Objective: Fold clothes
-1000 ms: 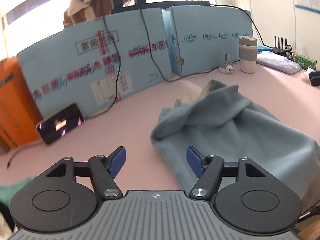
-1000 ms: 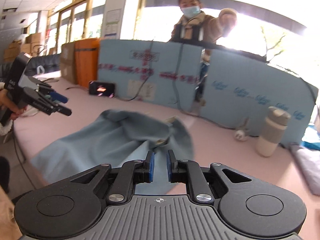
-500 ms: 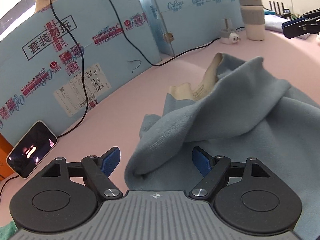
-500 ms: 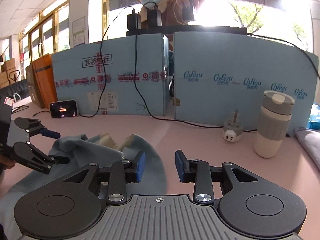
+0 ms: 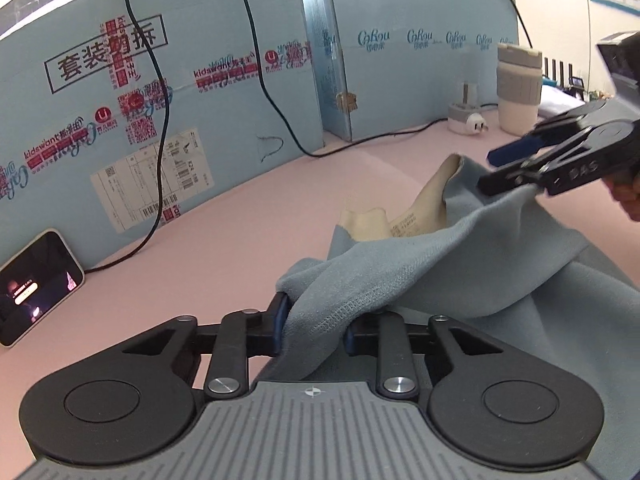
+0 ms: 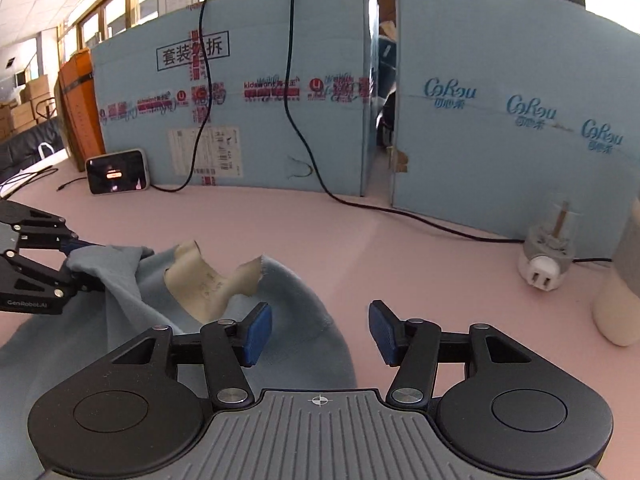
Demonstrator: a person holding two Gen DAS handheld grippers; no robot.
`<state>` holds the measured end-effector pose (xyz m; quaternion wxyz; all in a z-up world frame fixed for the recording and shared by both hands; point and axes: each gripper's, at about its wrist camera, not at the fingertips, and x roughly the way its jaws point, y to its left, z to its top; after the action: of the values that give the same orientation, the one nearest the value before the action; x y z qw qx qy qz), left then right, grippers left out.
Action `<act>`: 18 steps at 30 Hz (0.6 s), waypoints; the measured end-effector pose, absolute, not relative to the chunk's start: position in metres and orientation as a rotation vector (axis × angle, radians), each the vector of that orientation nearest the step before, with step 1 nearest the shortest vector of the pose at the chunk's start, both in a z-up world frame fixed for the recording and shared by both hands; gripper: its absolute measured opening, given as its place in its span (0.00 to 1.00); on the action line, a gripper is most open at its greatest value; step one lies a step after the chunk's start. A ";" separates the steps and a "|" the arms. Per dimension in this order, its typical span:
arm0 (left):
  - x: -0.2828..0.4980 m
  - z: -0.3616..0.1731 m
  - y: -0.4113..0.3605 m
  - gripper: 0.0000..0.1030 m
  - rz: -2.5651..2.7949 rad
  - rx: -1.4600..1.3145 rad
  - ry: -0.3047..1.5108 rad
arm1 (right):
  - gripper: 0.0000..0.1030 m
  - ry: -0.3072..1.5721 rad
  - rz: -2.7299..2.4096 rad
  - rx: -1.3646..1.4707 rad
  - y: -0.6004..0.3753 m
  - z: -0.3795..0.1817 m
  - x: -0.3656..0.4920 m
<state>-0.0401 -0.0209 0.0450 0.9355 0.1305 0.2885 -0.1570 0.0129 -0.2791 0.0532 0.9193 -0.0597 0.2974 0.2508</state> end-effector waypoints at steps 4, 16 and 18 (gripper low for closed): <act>-0.043 0.056 -0.014 0.12 -0.293 0.277 0.542 | 0.18 0.649 0.525 -0.147 -0.268 0.046 0.022; -0.043 0.099 0.027 0.08 -0.039 0.284 0.346 | 0.04 0.484 0.434 -0.218 -0.256 0.081 0.024; -0.042 0.101 0.036 0.08 -0.010 0.266 0.335 | 0.04 0.450 0.415 -0.225 -0.252 0.090 0.030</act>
<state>-0.0421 0.0360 0.1014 0.9773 0.1318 0.1660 -0.0049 0.0298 -0.2522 0.0899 0.9473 -0.1107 0.2210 0.2038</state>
